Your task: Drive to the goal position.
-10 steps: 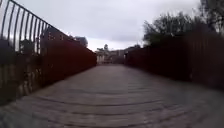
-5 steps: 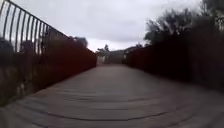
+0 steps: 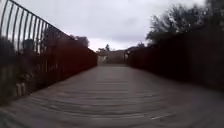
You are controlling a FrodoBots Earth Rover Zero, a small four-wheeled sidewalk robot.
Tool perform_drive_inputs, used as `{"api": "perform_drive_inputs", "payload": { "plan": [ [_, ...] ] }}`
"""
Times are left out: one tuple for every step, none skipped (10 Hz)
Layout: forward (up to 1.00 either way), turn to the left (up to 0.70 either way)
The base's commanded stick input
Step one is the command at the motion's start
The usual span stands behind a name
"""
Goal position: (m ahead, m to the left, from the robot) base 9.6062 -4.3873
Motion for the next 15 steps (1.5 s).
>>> {"api": "perform_drive_inputs", "payload": {
  "plan": [
    [0.87,0.00],
    [0.92,0.00],
    [0.96,0.00],
    [1.00,0.00],
    [1.00,0.00],
    [1.00,0.00],
    [1.00,0.00],
    [1.00,0.00],
    [1.00,0.00],
    [1.00,0.00],
    [1.00,0.00],
    [1.00,0.00],
    [1.00,0.00],
    [1.00,0.00],
    [1.00,0.00]
  ]
}}
